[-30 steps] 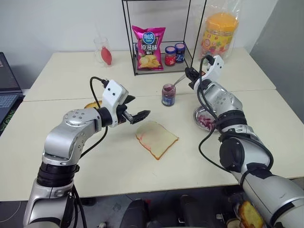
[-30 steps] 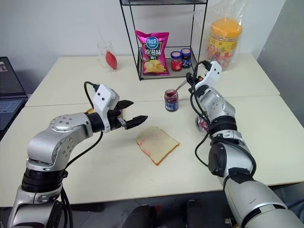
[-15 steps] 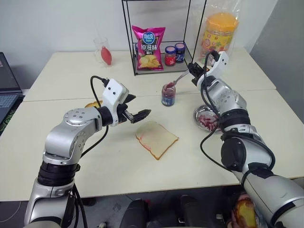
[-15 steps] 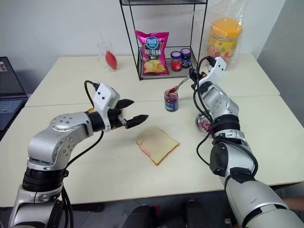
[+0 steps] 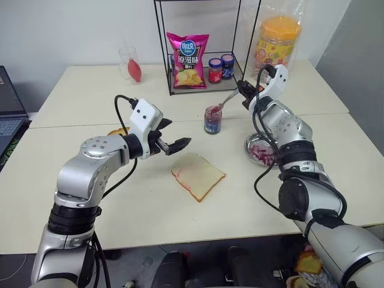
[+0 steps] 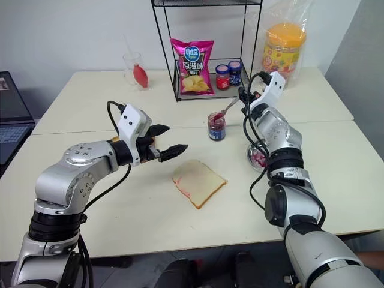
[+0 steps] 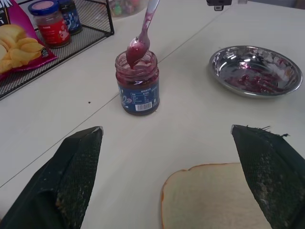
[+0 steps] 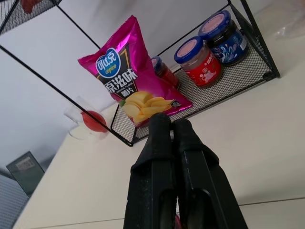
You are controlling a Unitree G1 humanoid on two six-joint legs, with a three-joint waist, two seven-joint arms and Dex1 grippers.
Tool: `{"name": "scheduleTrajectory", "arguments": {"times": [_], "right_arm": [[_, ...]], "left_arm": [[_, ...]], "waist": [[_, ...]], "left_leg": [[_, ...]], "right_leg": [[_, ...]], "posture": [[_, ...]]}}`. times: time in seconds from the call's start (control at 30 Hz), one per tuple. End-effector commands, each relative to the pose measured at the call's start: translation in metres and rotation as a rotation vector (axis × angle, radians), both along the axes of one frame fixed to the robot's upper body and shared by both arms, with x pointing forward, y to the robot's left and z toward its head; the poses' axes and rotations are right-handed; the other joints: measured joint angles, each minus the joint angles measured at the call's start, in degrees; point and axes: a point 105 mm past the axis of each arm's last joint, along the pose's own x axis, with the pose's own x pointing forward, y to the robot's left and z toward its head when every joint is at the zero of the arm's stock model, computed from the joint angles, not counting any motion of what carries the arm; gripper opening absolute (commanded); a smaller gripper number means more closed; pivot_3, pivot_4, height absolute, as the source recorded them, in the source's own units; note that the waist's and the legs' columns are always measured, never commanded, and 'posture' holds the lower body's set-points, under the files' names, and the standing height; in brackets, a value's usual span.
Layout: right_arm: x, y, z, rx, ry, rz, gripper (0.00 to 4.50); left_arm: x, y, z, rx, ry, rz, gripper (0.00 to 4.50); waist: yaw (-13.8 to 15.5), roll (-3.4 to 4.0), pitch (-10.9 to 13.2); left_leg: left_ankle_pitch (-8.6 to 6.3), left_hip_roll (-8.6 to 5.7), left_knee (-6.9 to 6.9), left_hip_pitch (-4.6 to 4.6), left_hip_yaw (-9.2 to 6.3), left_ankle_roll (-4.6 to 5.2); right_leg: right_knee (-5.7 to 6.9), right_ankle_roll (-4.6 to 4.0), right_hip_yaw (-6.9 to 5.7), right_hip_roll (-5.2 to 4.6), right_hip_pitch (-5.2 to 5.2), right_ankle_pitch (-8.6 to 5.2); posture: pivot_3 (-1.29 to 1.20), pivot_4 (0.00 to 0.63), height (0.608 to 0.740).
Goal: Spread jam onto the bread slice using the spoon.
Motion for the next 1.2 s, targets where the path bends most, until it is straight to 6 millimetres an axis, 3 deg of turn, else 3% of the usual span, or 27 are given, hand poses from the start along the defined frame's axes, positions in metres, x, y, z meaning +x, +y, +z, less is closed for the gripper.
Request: {"name": "scheduleTrajectory", "arguments": {"times": [0.03, 0.43, 0.6, 0.7, 0.93, 1.07, 1.2], "right_arm": [[-0.002, -0.009, 0.014, 0.081, -0.024, -0.012, 0.02], [-0.004, -0.014, 0.0, 0.34, 0.087, -0.003, 0.02], [-0.006, -0.011, 0.003, 0.354, 0.075, 0.017, 0.02], [-0.005, -0.011, 0.004, 0.341, 0.068, 0.014, 0.02], [-0.004, -0.013, 0.0, 0.35, 0.083, 0.002, 0.02], [-0.007, -0.012, 0.011, 0.356, 0.051, 0.022, 0.02], [-0.016, -0.005, 0.029, 0.358, 0.009, 0.07, 0.02]], "left_arm": [[-0.003, -0.001, 0.016, -0.05, -0.061, -0.019, 4.5], [-0.006, -0.003, 0.025, -0.142, -0.094, -0.051, 4.5], [0.001, 0.005, 0.015, -0.101, -0.09, -0.006, 4.5], [0.014, 0.015, 0.008, -0.004, -0.128, 0.079, 4.5], [0.012, 0.0, 0.011, -0.062, -0.132, 0.018, 4.5], [0.007, -0.002, 0.01, -0.068, -0.132, -0.018, 4.5], [0.002, 0.01, 0.013, -0.044, -0.16, -0.014, 4.5]], "waist": [[-0.01, 0.0, 0.0], [-0.01, 0.0, 0.0], [-0.02, 0.0, 0.0], [-0.01, 0.0, 0.0], [0.02, 0.0, 0.0], [0.02, 0.0, 0.0], [-0.09, 0.01, 0.0]], "left_leg": [[0.0, 0.0, 0.0, 0.0, 0.0, 0.0], [0.0, 0.0, 0.0, 0.0, 0.02, 0.0], [0.0, 0.0, 0.0, 0.0, 0.03, 0.01], [0.0, 0.0, 0.0, 0.0, 0.02, 0.01], [0.0, -0.01, 0.0, -0.05, 0.04, 0.01], [-0.01, 0.0, -0.03, -0.05, 0.05, 0.01], [0.0, 0.03, -0.03, -0.06, 0.05, 0.01]], "right_leg": [[0.0, 0.0, 0.0, 0.0, 0.0, 0.0], [0.0, 0.0, 0.01, 0.02, 0.0, 0.0], [-0.01, 0.0, 0.01, 0.05, 0.0, 0.0], [0.0, 0.0, 0.0, 0.06, 0.0, 0.0], [-0.06, 0.0, 0.01, 0.07, 0.0, 0.0], [-0.06, 0.0, 0.02, 0.06, -0.02, 0.0], [-0.02, 0.0, 0.02, 0.06, -0.08, 0.0]], "posture": [[0.0, 0.15, 0.74], [0.0, 0.15, 0.74], [0.0, 0.15, 0.74], [0.0, 0.15, 0.74], [0.0, 0.15, 0.74], [0.0, 0.15, 0.74], [0.0, 0.15, 0.74]]}}
